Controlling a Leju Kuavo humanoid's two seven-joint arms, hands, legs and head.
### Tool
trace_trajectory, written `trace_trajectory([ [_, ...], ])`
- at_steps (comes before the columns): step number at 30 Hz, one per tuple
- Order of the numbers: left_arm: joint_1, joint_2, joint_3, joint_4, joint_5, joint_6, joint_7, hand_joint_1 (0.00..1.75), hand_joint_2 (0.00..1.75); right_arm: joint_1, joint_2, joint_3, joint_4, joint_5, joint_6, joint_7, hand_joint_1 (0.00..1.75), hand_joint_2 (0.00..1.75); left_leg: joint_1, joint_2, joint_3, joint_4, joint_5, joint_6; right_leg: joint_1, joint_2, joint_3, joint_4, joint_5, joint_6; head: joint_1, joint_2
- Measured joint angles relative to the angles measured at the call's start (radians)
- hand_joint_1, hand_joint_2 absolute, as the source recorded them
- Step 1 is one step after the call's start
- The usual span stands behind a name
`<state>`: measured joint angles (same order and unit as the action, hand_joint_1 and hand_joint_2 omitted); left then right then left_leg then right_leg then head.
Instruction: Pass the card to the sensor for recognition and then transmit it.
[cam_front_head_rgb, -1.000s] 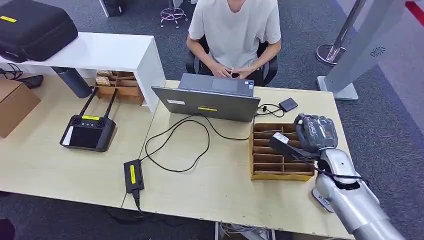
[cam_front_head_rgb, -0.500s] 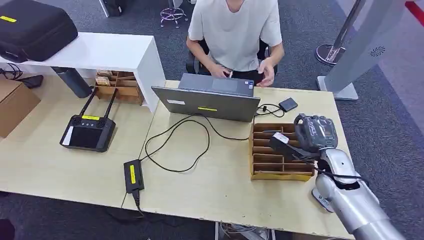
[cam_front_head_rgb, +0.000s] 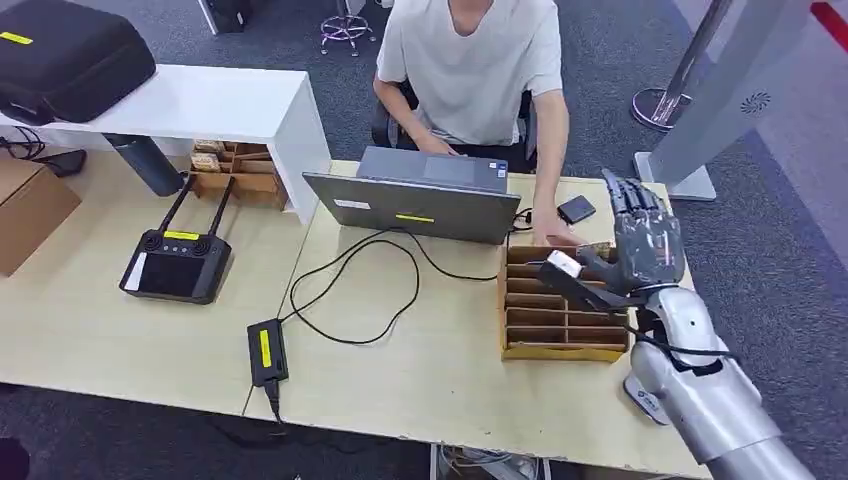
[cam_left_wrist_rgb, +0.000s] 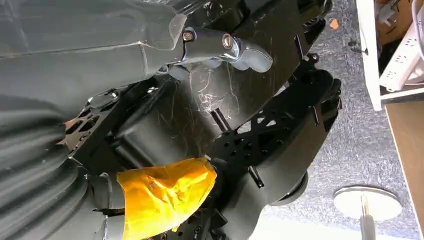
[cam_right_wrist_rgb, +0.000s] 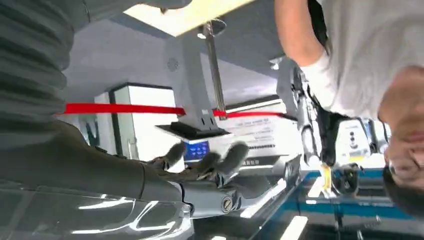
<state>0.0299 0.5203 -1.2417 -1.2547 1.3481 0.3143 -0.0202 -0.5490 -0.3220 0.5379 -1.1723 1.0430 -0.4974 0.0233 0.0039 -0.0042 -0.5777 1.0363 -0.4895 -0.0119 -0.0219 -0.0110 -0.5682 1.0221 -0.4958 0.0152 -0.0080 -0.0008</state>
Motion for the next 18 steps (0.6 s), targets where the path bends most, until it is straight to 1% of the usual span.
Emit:
trace_trajectory([
  [5,-0.001,-0.006,0.013,0.000,-0.014,0.001,0.011,0.00,1.75,0.000,0.002,-0.002,-0.058,0.016,-0.017,0.008,0.00,1.75,0.000,0.000,0.000,0.000,0.000,0.000,0.000,0.000,0.000,0.000,0.000,0.000,0.000,0.000],
  [9,0.008,-0.003,0.016,0.000,-0.020,-0.006,0.008,0.00,1.75,0.008,0.001,-0.007,-0.076,0.015,-0.043,0.004,0.00,1.75,0.000,0.000,0.000,0.000,0.000,0.000,0.000,0.000,0.000,0.000,0.000,0.000,0.000,0.000],
  [18,0.014,-0.002,0.022,0.000,-0.022,-0.010,0.011,0.00,1.75,0.014,0.002,-0.009,-0.087,0.015,-0.040,-0.002,0.00,1.75,0.000,0.000,0.000,0.000,0.000,0.000,0.000,0.000,0.000,0.000,0.000,0.000,0.000,0.000],
])
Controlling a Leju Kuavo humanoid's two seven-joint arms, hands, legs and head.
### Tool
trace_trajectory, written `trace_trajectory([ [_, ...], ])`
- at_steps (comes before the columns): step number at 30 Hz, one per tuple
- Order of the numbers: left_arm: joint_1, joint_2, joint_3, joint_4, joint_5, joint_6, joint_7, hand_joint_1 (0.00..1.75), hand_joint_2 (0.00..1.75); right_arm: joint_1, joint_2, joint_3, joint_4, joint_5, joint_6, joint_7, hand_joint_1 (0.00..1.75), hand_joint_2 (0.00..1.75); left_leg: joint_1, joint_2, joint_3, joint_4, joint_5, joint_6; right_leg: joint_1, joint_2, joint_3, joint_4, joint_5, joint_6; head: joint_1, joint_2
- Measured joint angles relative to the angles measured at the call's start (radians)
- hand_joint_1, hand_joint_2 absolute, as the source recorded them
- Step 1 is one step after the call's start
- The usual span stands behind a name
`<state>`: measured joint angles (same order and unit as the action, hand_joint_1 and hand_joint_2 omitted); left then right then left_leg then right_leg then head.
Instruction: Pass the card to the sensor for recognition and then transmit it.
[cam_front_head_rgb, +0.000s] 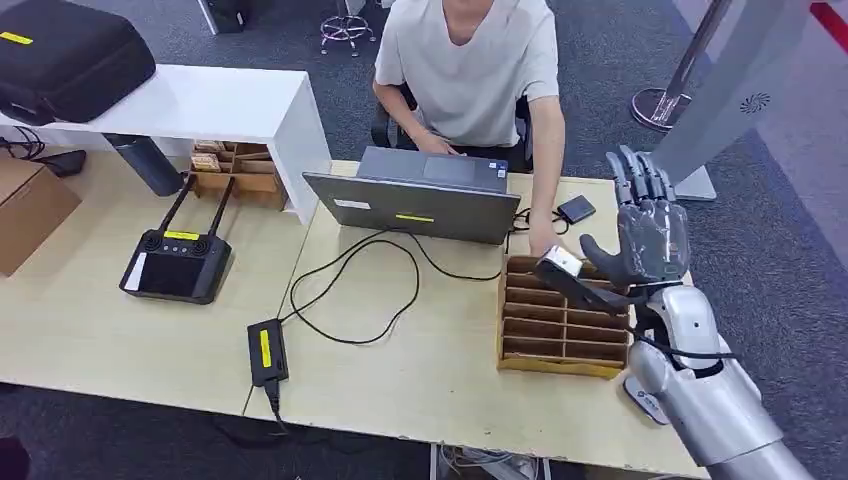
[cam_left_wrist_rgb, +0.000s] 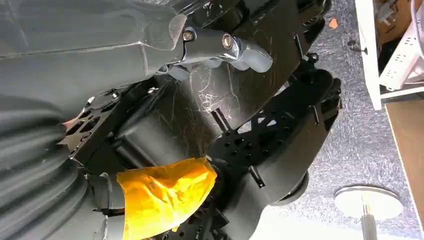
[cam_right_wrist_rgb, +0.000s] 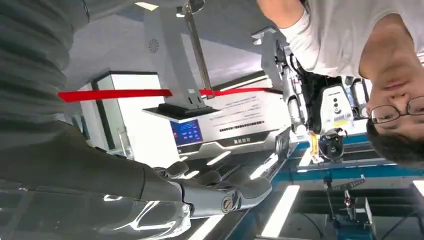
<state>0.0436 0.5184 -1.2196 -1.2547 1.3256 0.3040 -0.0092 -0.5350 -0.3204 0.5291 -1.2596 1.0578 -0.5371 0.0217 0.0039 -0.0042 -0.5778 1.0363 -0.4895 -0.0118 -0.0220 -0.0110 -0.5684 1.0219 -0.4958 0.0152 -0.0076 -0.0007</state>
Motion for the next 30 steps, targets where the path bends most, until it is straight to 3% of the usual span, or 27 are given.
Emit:
trace_trajectory([
  [8,0.000,-0.006,0.009,0.000,-0.004,-0.002,0.004,0.00,1.75,0.009,-0.002,0.000,0.034,0.018,0.030,0.013,0.00,1.75,0.000,0.000,0.000,0.000,0.000,0.000,0.000,0.000,0.000,0.000,0.000,0.000,0.000,0.000],
  [15,0.009,-0.008,0.020,0.000,0.006,0.001,0.000,0.00,1.75,0.096,-0.025,-0.002,0.038,0.010,0.029,0.005,0.00,1.75,0.000,0.000,0.000,0.000,0.000,0.000,0.000,0.000,0.000,0.000,0.000,0.000,0.000,0.000],
  [30,0.033,-0.002,0.021,-0.027,0.045,0.021,-0.058,0.00,1.75,0.197,-0.091,0.000,-0.227,-0.042,0.119,-0.025,0.00,1.75,0.000,0.000,0.000,0.000,0.000,0.000,0.000,0.001,-0.001,0.000,0.000,0.000,0.000,0.000],
])
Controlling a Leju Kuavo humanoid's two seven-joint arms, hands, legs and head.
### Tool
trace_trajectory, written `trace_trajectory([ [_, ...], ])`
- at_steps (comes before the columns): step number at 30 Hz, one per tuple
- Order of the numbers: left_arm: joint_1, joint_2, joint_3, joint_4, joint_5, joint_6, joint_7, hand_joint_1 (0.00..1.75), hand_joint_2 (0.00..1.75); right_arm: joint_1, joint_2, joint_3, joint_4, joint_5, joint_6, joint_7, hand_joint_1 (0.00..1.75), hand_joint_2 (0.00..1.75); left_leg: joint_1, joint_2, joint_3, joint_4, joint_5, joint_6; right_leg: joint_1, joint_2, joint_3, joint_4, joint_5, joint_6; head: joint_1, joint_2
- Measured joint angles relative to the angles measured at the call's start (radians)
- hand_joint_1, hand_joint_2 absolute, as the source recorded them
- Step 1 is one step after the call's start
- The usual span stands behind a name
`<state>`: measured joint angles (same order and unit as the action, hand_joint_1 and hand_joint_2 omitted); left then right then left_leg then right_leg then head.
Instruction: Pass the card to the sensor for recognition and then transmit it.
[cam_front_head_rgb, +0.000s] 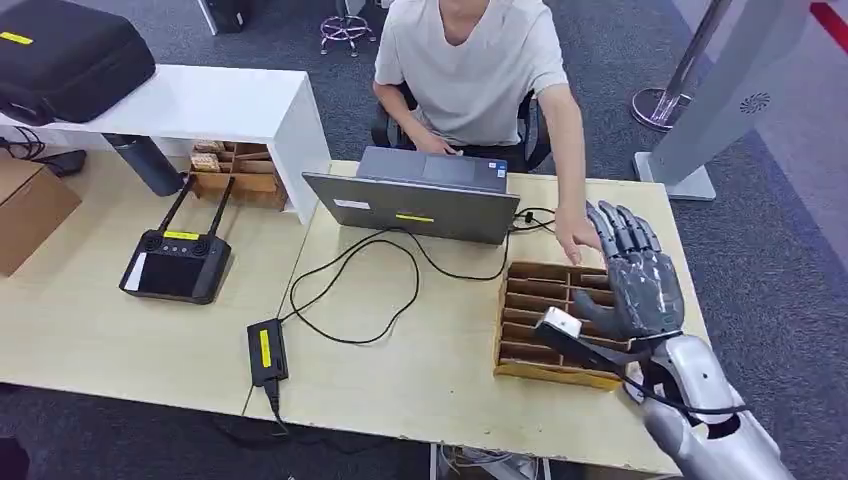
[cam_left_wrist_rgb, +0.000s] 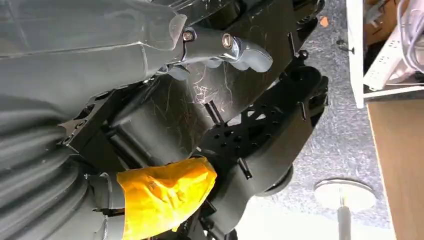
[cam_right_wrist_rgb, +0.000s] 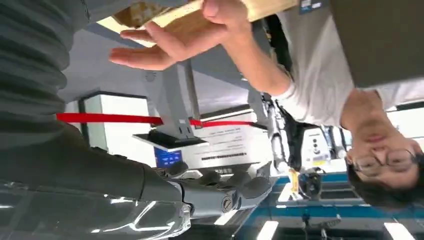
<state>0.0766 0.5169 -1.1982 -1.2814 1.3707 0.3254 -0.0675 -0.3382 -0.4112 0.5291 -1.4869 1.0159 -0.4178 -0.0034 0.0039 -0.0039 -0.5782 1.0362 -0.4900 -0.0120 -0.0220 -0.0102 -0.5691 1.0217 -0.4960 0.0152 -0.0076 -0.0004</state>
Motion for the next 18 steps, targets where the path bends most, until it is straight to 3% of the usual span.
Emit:
trace_trajectory([
  [18,0.002,0.011,-0.006,-0.008,0.037,-0.004,-0.035,0.00,1.75,-0.002,-0.006,0.051,-0.070,-0.044,0.025,-0.025,0.00,1.75,0.000,0.000,0.000,0.000,0.000,0.000,0.000,0.000,0.000,0.000,0.000,0.000,0.000,0.000],
])
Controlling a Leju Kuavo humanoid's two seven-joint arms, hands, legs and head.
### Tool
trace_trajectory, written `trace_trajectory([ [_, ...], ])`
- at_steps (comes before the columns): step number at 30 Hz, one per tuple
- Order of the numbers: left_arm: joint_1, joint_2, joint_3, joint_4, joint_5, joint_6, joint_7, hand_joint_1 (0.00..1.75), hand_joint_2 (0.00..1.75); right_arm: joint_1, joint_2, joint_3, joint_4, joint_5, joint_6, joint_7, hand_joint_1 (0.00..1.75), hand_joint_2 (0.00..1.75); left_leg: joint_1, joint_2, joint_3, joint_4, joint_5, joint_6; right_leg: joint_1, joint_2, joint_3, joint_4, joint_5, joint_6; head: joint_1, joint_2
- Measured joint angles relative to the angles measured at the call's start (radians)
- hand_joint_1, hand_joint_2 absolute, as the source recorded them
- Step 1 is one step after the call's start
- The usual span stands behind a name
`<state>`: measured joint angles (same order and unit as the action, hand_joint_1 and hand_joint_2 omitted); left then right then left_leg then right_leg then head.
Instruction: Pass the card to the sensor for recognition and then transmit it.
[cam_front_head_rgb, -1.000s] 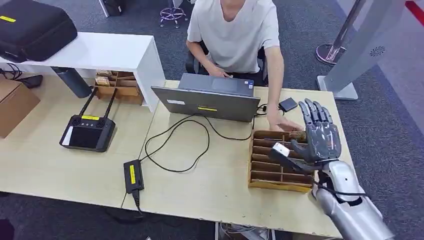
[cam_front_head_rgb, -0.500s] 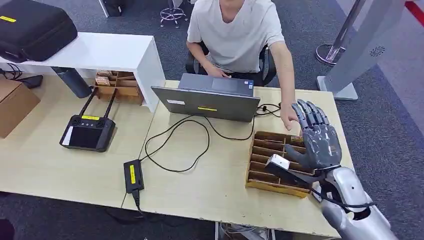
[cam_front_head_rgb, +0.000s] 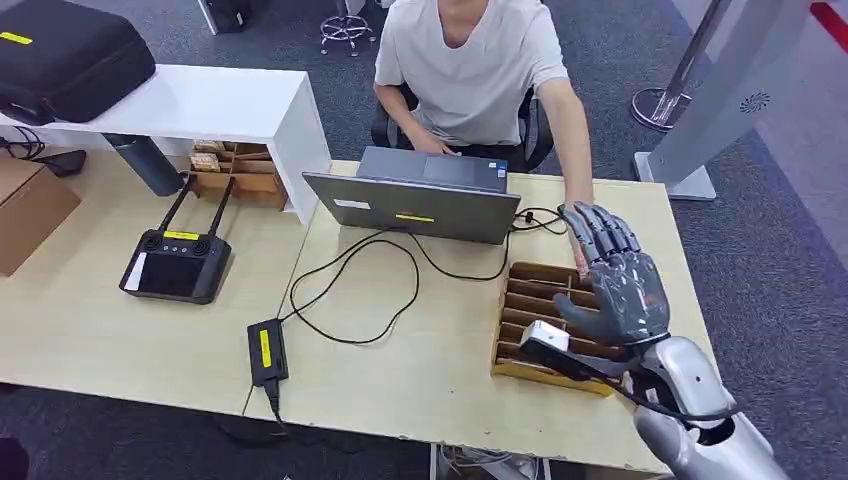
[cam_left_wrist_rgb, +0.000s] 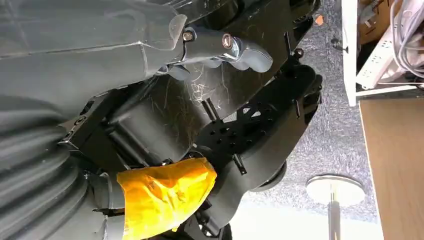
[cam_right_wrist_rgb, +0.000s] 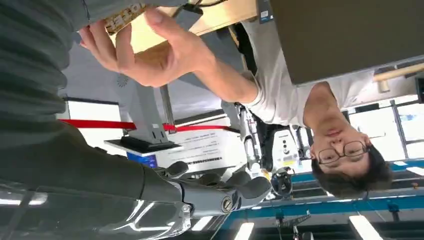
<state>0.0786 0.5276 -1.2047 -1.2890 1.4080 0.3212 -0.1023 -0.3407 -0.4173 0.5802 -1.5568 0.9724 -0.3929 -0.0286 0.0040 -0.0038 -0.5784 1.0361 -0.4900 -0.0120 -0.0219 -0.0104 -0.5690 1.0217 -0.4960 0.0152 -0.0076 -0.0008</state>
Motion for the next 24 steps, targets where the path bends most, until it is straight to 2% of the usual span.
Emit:
trace_trajectory([
  [19,-0.015,0.011,-0.043,0.000,0.037,-0.004,-0.024,0.00,1.75,-0.009,-0.003,0.035,0.001,-0.008,0.007,0.005,0.00,1.75,0.000,0.000,0.000,0.000,0.000,0.000,0.000,0.000,0.000,0.000,0.000,0.000,0.000,0.000],
  [24,-0.020,0.013,-0.052,0.000,0.044,-0.015,-0.024,0.00,1.75,-0.017,0.000,0.051,0.034,-0.008,0.003,0.004,0.00,1.75,0.000,0.000,0.000,0.000,0.000,0.000,0.000,0.000,0.000,0.000,0.000,0.000,0.000,0.000],
])
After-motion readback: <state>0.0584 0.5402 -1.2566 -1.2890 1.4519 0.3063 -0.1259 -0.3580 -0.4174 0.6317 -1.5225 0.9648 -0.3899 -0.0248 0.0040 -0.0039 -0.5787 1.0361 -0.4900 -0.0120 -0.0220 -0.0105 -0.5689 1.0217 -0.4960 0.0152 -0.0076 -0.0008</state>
